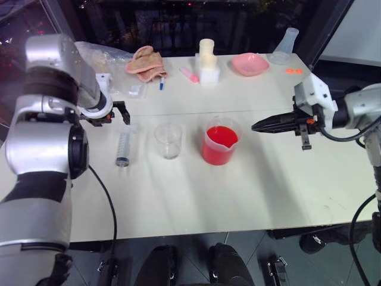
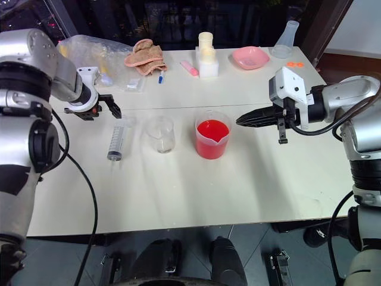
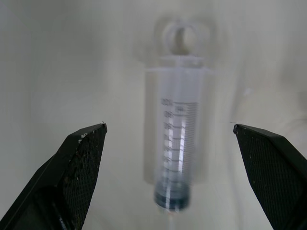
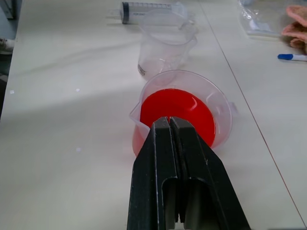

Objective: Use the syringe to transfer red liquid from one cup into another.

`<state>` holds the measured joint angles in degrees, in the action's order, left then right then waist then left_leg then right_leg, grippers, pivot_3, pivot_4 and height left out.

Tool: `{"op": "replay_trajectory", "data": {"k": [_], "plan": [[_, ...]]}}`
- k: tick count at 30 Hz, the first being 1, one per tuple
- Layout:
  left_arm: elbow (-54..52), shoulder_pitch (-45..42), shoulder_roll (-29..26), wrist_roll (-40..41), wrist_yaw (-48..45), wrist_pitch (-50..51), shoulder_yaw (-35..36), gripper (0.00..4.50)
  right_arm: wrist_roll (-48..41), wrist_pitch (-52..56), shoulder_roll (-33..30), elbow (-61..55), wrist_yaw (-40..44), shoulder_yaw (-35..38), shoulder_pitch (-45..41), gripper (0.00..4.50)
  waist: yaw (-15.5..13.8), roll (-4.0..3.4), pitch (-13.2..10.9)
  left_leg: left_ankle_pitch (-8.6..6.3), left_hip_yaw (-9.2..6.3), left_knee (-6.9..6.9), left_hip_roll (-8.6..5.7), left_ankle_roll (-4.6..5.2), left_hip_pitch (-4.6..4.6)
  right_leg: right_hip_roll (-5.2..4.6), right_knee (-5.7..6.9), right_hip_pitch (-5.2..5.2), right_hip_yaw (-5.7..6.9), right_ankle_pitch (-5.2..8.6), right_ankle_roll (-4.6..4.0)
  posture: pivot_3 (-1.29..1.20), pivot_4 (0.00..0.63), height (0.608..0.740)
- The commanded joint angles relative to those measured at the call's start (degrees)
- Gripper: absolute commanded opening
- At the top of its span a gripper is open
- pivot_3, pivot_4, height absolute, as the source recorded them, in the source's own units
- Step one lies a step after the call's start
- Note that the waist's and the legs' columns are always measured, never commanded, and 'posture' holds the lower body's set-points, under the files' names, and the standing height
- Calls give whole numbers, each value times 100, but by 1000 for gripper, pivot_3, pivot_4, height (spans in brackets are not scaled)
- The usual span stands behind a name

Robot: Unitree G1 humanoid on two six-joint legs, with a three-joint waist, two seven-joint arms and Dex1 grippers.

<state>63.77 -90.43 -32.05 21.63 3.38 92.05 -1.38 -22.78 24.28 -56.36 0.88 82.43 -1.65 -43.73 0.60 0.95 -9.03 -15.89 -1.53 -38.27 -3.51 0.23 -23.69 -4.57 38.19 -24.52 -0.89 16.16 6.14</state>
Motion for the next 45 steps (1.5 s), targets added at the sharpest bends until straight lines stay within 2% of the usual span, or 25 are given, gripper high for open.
{"op": "replay_trajectory", "data": {"k": [1, 10, 15, 40, 45], "plan": [[197, -52, 91, -393, 539, 45, 543, 4477, -118, 53, -114, -289, -85, 263, 32, 0, 2, 0, 0, 1, 0, 0, 0, -1, 0, 0, 1, 0, 0, 0, 0, 0, 150, 740], [-315, 583, 406, -1096, 1318, -163, 1891, 4477, -208, 224, -153, -544, -251, 379, 227, 0, -9, 1, 0, 3, 0, -2, 0, -6, -1, -1, 5, -1, -1, 0, 0, 0, 150, 740], [-294, 799, 695, -1232, 1469, -534, 2295, 4477, -240, 277, -144, -626, -332, 396, 266, 0, -73, 1, 0, 4, 0, -8, 0, -8, 0, -3, 5, 2, 0, -1, 1, 0, 150, 740], [728, 992, 926, -1242, 1218, -2332, 2480, 4477, -396, 459, -220, -875, -563, 486, 409, 0, -131, 2, 0, 5, 2, -8, 0, -9, -2, -2, 7, -1, 1, -1, 1, 0, 150, 740], [789, 992, 967, -1249, 1138, -2584, 2418, 3065, -388, 455, -233, -878, -575, 489, 402, 0, -133, 2, 0, 5, 2, -12, -1, -10, -2, -2, 9, 1, 1, -1, 1, 0, 150, 740]]}}
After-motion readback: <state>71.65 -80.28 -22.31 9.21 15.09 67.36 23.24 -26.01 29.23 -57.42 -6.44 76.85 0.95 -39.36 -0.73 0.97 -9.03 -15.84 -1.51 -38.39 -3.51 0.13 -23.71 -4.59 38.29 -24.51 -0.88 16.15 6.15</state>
